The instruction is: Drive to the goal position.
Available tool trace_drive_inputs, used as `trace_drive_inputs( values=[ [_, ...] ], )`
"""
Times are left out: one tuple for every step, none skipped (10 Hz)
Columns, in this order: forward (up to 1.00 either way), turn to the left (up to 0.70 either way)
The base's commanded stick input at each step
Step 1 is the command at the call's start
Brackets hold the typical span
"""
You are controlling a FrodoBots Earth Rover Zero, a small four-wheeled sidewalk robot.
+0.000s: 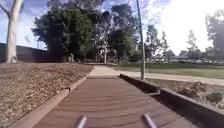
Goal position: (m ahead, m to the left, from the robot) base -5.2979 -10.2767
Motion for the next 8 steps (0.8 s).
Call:
trace_drive_inputs(
  values=[
    [1.00,0.00],
    [1.00,0.00],
    [1.00,0.00],
    [1.00,0.00],
    [1.00,0.00],
    [1.00,0.00],
    [1.00,0.00],
    [1.00,0.00]
  ],
)
